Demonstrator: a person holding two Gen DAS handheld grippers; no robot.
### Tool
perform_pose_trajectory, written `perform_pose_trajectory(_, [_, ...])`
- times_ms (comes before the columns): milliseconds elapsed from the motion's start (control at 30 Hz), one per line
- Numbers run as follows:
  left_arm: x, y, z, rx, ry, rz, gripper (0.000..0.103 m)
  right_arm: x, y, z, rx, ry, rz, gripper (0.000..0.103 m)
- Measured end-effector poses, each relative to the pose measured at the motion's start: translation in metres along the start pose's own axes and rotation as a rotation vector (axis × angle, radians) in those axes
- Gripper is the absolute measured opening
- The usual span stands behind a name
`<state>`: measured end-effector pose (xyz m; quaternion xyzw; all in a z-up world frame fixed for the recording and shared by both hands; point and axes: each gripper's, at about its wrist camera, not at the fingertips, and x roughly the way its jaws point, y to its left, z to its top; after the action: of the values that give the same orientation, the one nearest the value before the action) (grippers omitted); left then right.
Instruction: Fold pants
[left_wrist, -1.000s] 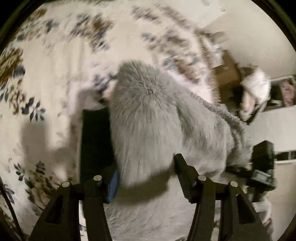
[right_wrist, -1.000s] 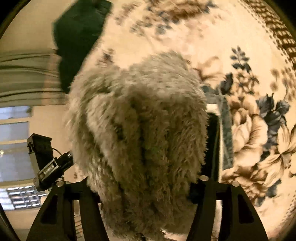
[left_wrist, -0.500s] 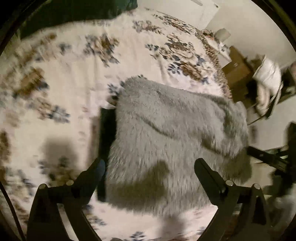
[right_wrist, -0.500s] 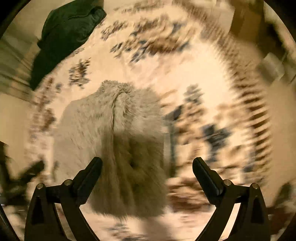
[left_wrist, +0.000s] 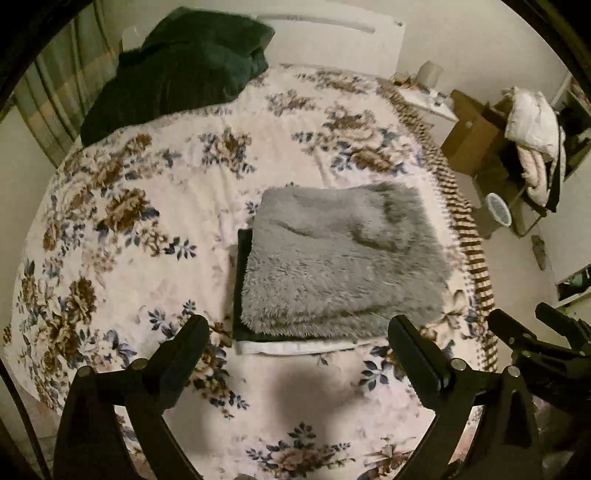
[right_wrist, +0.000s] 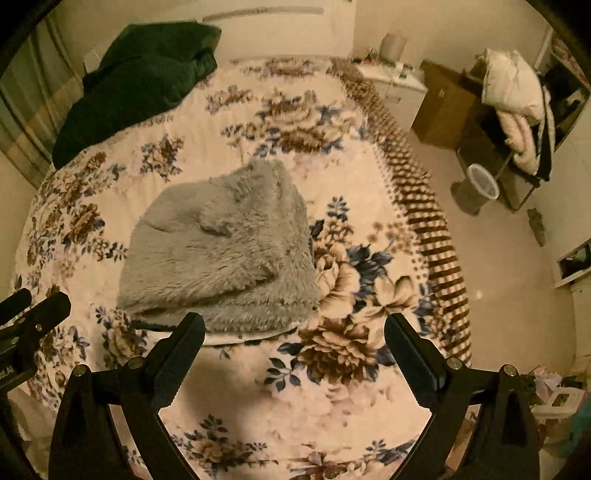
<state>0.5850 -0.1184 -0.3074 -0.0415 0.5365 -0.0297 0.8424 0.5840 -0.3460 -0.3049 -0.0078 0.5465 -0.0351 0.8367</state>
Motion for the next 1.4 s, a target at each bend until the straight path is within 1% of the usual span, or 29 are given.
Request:
perform_pose_trajectory(67, [-0.023, -0.001, -0.005, 0.01, -0.027, -0.004, 0.099, -0.025, 0.0, -0.008, 0.007, -0.031, -0.011, 0.1])
perform_pose_trajectory(233, [-0.091, 0.0, -0.027, 0.025, -0.101, -0.016, 0.099, -0.117, -0.001, -0.04, 0.032, -0.13, -0.029, 0.1])
perform_pose_trajectory(333, [-0.13, 0.003, -0.045, 0.023, -0.141, -0.017, 0.099, -0.165, 0.003, -0.061, 0.029, -0.168, -0.032, 0.1])
perform_pose_trajectory(433, [-0.172, 0.003, -0.066, 0.041, -0.2, 0.0, 0.099, -0.215, 0.009, -0.087, 0.03, -0.203, -0.031, 0.1])
perform_pose_trajectory(533, [-0.211, 0.005, -0.089, 0.055, -0.242, -0.008, 0.099, -0.264, 0.014, -0.117, 0.034, -0.24, -0.032, 0.1])
perform_pose_trajectory(633, [-0.241, 0.009, -0.109, 0.059, -0.272, -0.019, 0.099, -0.314, 0.018, -0.146, 0.036, -0.284, -0.032, 0.1])
perform_pose_trajectory(733, [-0.271, 0.011, -0.13, 0.061, -0.294, -0.015, 0.099, -0.353, 0.02, -0.171, 0.047, -0.304, -0.02, 0.1])
perform_pose_trajectory(833, [-0.298, 0.012, -0.147, 0.065, -0.324, 0.005, 0.099, -0.394, 0.022, -0.197, 0.049, -0.34, -0.007, 0.1])
perform_pose_trajectory(933, [-0.322, 0.011, -0.16, 0.055, -0.355, 0.025, 0.099, -0.424, 0.025, -0.216, 0.043, -0.358, 0.023, 0.1])
perform_pose_trajectory(1000, [-0.333, 0.01, -0.167, 0.049, -0.375, 0.041, 0.099, -0.439, 0.024, -0.225, 0.037, -0.366, 0.038, 0.1])
perform_pose_trajectory(1133, [-0.352, 0.007, -0.177, 0.044, -0.405, 0.048, 0.099, -0.465, 0.024, -0.236, 0.025, -0.378, 0.065, 0.1])
perform_pose_trajectory(1267, [-0.36, 0.005, -0.185, 0.037, -0.417, 0.055, 0.099, -0.481, 0.022, -0.241, 0.015, -0.388, 0.091, 0.1])
perform_pose_trajectory(1400, [-0.364, 0.003, -0.19, 0.027, -0.428, 0.058, 0.099, -0.489, 0.022, -0.242, 0.005, -0.4, 0.087, 0.1])
